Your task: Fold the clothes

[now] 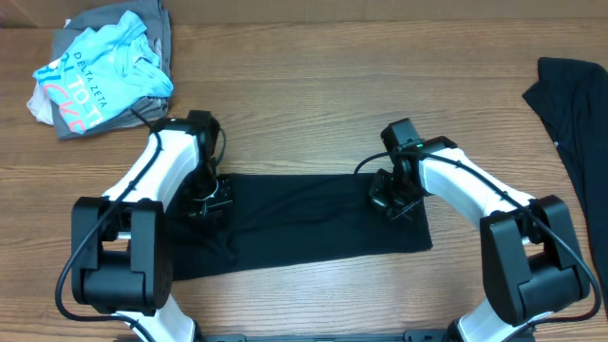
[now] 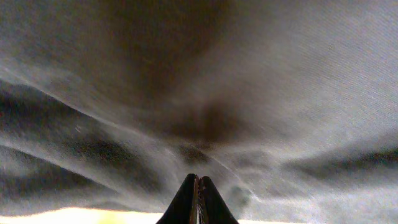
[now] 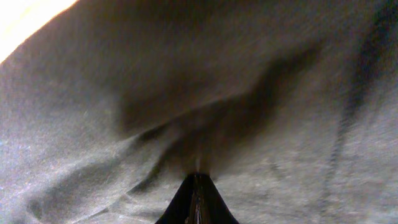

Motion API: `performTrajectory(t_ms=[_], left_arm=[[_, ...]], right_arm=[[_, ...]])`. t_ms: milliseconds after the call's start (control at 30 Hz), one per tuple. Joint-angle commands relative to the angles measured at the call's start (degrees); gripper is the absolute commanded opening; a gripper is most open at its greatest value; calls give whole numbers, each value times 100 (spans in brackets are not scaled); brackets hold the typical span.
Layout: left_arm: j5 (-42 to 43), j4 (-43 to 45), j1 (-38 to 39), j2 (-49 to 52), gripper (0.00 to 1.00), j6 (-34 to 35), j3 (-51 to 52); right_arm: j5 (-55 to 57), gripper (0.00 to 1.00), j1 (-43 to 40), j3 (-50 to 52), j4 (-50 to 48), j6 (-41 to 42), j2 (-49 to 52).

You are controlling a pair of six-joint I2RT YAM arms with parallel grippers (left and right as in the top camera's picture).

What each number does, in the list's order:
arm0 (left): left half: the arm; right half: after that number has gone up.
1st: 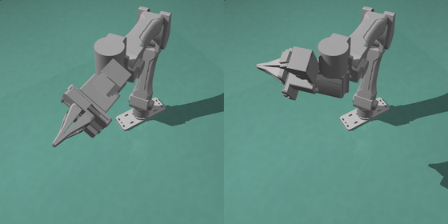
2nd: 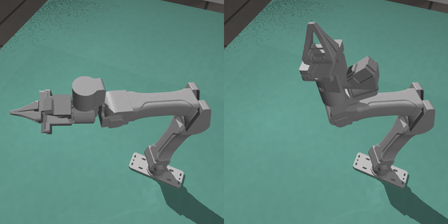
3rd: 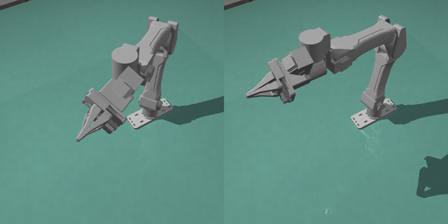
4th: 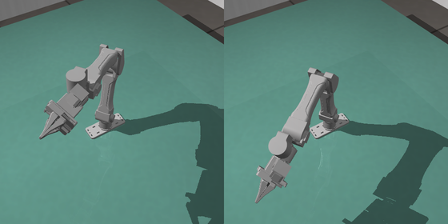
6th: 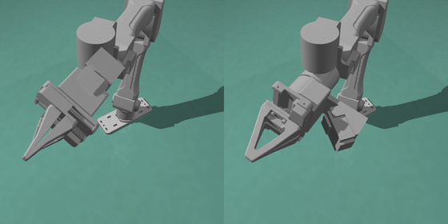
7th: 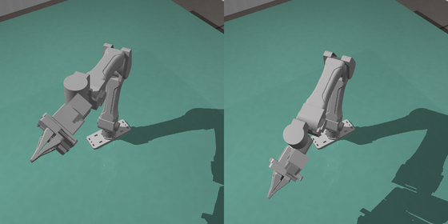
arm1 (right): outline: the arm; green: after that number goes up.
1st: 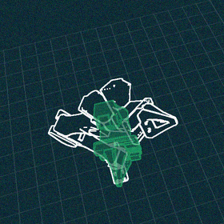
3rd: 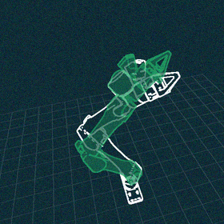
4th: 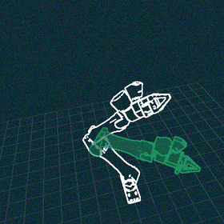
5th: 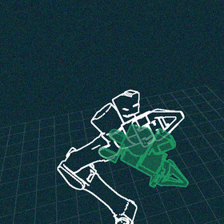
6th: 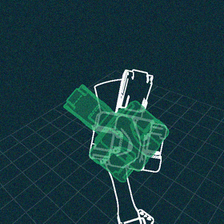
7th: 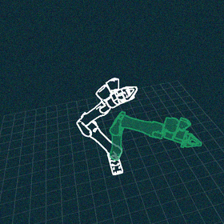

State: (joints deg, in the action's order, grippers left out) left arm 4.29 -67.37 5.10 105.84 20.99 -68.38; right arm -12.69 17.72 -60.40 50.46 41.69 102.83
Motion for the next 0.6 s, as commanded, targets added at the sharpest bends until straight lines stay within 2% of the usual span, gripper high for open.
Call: performTrajectory(t_ms=[0,567], left_arm=[[-22,116,-273,-114,4,20,223],[-195,1104,-1237,-81,4,24,804]], right_arm=[[63,5,-216,35,70,-166,33],[35,4,-1071,39,-28,-341,695]])
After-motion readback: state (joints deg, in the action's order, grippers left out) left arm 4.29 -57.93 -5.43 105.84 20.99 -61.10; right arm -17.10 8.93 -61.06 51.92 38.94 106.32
